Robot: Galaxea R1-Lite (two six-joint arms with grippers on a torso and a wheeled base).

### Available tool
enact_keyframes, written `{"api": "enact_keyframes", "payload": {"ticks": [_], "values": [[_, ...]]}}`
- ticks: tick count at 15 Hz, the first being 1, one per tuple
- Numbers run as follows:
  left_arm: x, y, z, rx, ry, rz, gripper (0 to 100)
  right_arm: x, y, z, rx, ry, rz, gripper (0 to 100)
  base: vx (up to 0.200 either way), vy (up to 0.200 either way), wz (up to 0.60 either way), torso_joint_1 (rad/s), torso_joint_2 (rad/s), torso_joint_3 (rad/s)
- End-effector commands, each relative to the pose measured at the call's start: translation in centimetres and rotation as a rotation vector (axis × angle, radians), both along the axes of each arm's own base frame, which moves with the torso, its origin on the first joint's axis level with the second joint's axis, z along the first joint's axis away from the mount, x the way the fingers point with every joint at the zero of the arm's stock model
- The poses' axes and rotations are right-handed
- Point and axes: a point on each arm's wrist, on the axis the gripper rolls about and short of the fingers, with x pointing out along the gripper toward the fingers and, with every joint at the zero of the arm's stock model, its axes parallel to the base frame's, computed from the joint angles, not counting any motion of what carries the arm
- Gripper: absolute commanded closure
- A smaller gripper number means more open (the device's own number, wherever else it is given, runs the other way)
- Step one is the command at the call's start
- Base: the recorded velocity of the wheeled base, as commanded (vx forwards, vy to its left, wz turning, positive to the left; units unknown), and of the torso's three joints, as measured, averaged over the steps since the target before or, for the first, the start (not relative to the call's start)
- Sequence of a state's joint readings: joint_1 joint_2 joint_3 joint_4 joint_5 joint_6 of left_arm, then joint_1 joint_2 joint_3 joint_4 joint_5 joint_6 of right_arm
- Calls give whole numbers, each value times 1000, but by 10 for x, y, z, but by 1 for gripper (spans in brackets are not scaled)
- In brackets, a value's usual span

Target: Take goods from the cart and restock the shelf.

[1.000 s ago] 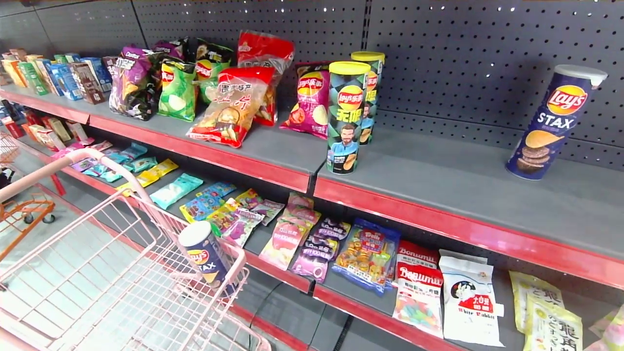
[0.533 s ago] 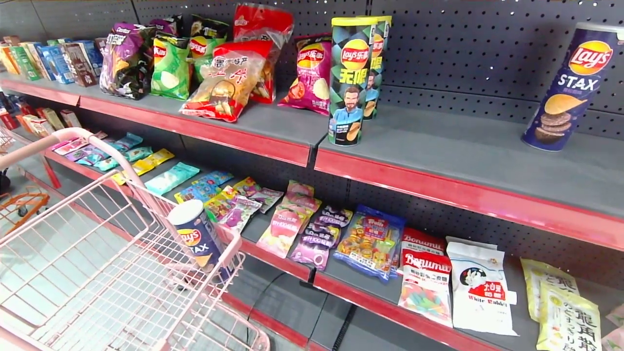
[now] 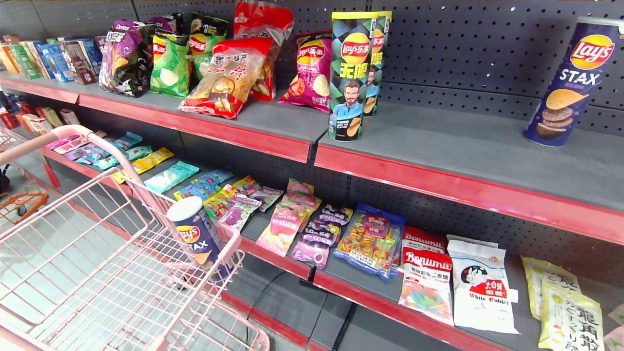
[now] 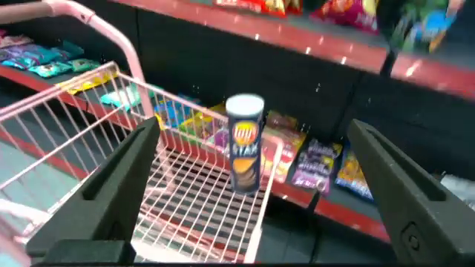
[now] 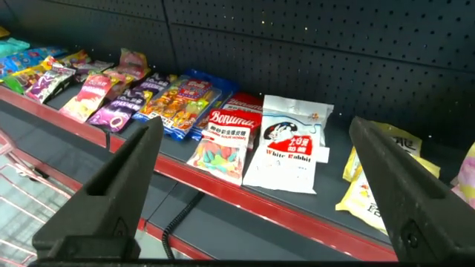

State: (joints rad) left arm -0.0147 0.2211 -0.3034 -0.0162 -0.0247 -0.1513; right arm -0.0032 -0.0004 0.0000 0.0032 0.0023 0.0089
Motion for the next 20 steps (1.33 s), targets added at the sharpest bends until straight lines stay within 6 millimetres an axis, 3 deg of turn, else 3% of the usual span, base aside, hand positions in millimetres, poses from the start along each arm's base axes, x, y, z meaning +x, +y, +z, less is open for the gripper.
{"api": "enact_keyframes", "payload": {"ticks": [1,4,6,7,12,20], "values": [[112,-2,75,-67,247,12,0,0,0,0,-1,0,1,0,0,0,0,0,0,0],[191,-2,29,-44,400,28,0,0,0,0,-1,0,1,0,0,0,0,0,0,0],[212,-2,4,-26,477,26,0,0,0,0,-1,0,1,0,0,0,0,0,0,0],[228,-3,-18,-11,536,17,0,0,0,0,-1,0,1,0,0,0,0,0,0,0],[249,-15,-68,2,677,-67,0,0,0,0,-4,0,2,0,0,0,0,0,0,0],[293,-23,-102,56,567,-133,0,0,0,0,-7,0,4,0,0,0,0,0,0,0]]}}
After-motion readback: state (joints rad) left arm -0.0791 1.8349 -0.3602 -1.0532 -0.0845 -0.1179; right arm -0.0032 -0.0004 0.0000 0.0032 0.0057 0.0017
